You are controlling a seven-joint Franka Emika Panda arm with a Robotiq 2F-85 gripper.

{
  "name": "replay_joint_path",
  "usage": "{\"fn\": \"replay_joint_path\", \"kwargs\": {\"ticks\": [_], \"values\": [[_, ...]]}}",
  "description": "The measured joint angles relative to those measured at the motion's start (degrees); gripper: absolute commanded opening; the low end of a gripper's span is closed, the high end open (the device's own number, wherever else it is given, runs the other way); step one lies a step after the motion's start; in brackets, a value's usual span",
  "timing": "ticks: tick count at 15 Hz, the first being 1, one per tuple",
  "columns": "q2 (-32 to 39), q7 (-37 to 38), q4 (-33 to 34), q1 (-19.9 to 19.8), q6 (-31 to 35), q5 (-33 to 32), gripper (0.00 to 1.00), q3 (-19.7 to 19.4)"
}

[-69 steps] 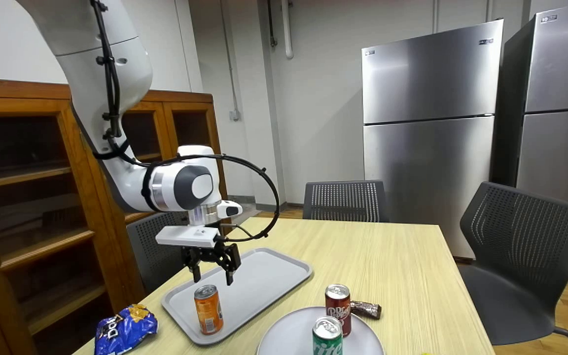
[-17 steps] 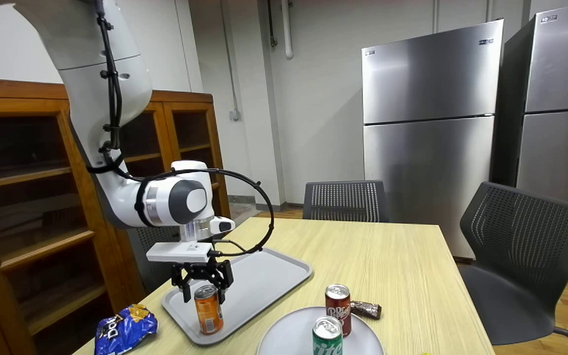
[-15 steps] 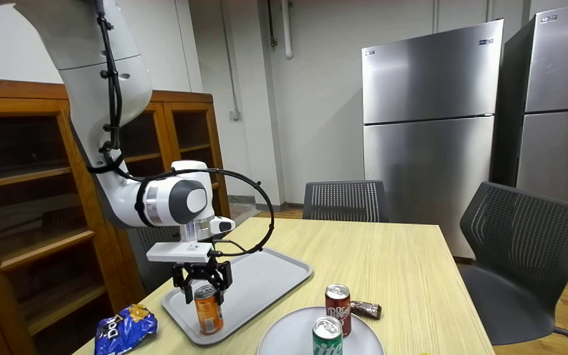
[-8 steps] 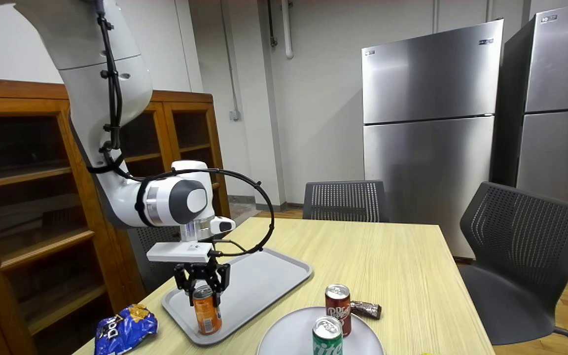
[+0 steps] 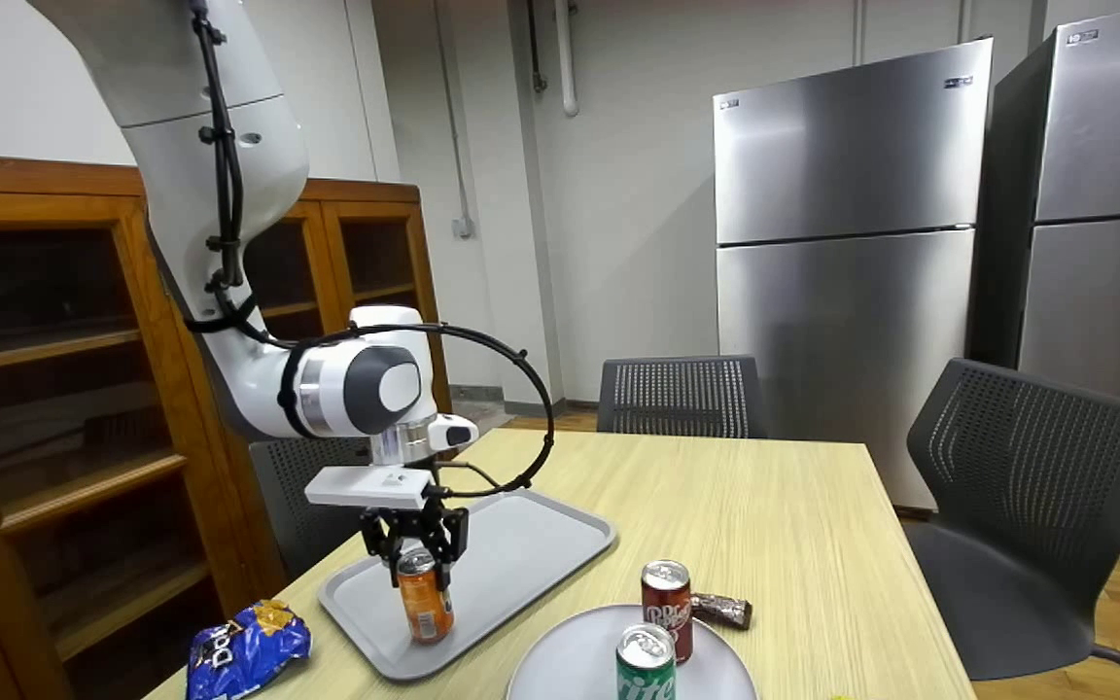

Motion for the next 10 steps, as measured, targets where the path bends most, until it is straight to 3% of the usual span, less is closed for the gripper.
{"fn": "replay_joint_path", "kwargs": {"ticks": [10], "values": [[-4.7, 0.0, -1.0, -4.9, 0.0, 3.0, 0.38, -2.7]]}}
